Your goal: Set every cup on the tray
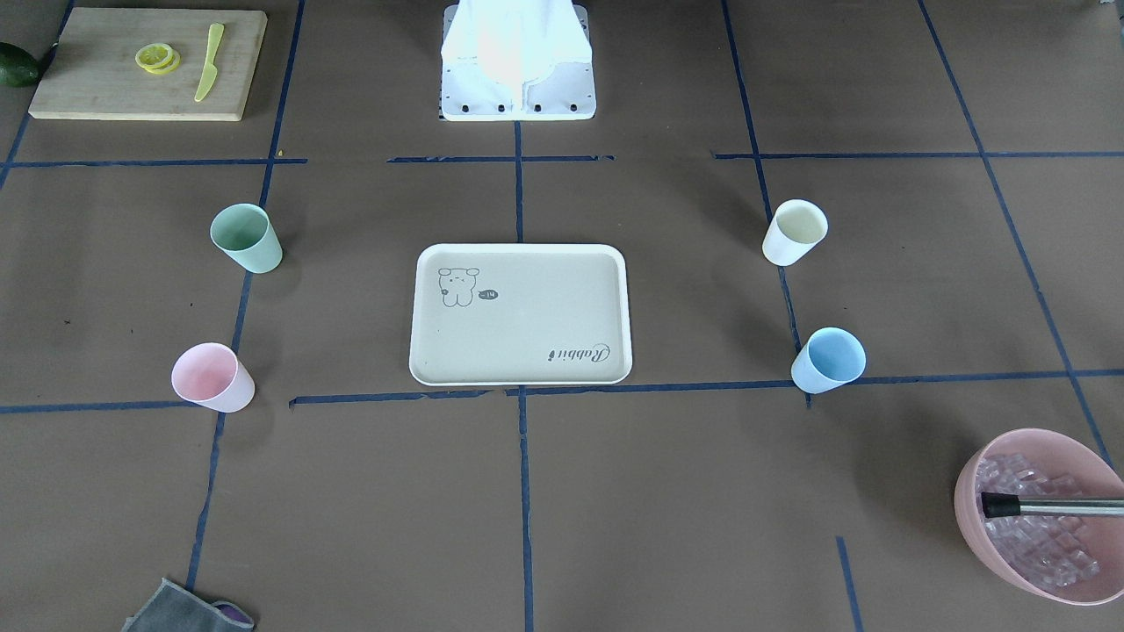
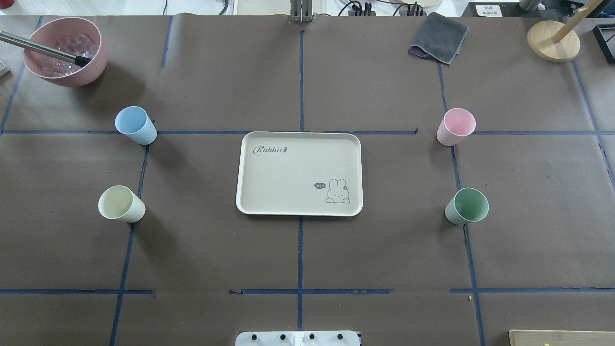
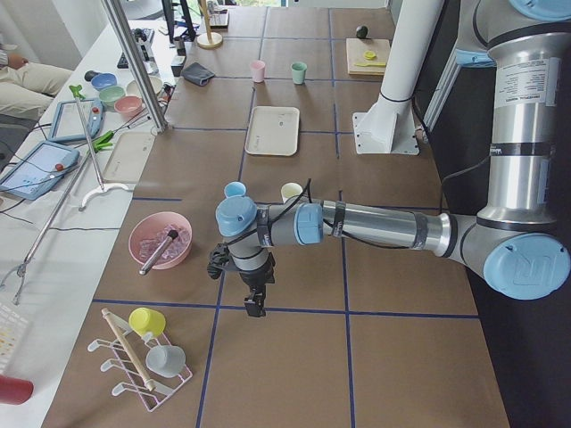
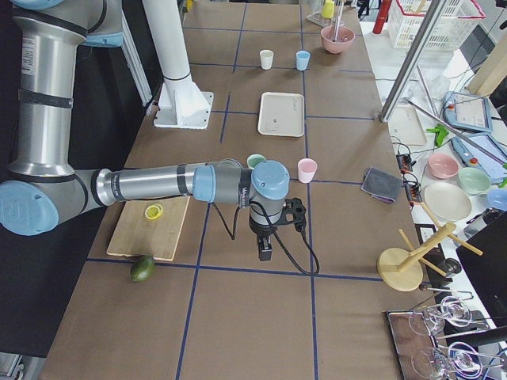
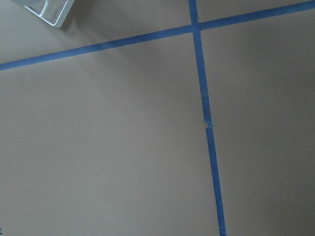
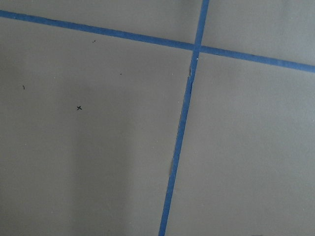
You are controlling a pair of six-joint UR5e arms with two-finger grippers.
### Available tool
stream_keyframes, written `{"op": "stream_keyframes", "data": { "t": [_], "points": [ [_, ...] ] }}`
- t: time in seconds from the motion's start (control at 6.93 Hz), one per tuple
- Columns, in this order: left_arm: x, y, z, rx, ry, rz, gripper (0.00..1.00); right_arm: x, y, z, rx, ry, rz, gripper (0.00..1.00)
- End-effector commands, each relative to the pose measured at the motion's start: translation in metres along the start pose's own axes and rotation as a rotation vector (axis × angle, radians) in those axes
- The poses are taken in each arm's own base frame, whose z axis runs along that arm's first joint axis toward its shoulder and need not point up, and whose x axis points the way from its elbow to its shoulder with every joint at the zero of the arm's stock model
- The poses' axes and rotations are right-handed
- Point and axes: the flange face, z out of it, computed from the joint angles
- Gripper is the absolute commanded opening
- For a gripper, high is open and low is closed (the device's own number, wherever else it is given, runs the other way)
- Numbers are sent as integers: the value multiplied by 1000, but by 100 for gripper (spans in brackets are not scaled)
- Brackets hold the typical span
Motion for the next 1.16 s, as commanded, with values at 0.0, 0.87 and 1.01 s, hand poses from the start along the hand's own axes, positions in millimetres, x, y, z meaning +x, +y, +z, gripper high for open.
{"op": "stream_keyframes", "data": {
  "t": [0.0, 0.87, 1.01],
  "points": [
    [17, -8, -17, 38, 0, 29, 100, -16, -14, -1, 62, 8, -30, 100],
    [56, -52, -60, 208, 98, 85, 100, -206, -135, 35, 124, -98, -47, 99],
    [59, -53, -63, 217, 111, 46, 100, -247, -173, 48, 108, -117, -19, 99]
  ]
}}
